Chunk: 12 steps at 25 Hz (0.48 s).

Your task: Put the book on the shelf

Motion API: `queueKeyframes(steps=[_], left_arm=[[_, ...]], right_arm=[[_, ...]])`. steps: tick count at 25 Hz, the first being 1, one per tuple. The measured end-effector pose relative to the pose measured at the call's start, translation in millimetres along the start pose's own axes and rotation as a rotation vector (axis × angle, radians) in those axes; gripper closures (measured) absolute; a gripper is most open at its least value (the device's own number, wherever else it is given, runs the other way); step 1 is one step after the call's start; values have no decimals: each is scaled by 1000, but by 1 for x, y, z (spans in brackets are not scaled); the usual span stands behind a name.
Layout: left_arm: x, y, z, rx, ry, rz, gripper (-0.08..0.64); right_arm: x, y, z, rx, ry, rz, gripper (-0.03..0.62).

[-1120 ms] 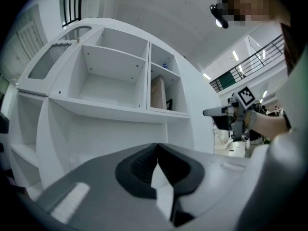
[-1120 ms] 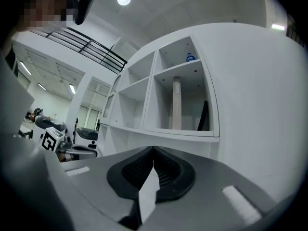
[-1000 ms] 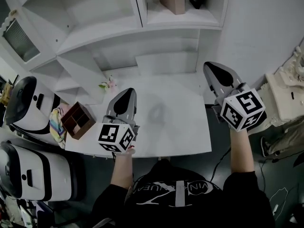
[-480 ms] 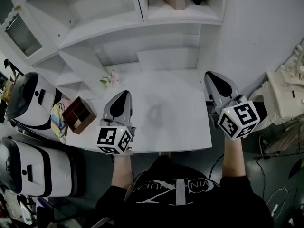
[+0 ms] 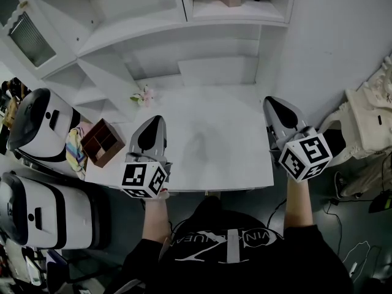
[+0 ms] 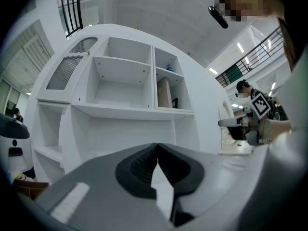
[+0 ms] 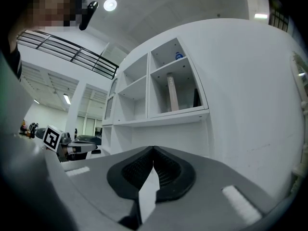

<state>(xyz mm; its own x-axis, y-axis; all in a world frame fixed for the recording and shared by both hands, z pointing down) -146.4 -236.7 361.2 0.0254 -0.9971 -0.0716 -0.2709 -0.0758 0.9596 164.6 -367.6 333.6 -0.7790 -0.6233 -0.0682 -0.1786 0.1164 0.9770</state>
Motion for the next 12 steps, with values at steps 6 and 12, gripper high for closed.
queueKeyframes(steps=[6,12], left_arm=[[-4,2,1,-13,-9,6,560],[-7,2,0,-14,-11,7,560]], right_arm=[[-4,8,-1,19,4,14,584],[-9,10,0,26,5,22,584]])
Point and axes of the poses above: the fingertips, and each gripper's own axes: x forward along the fingers, z to its left, y out of its underside, the point moved 8 cm from there along -x, backward along the fingers, and after that the axes turned 12 degrees about x, right-handed, at the moved point
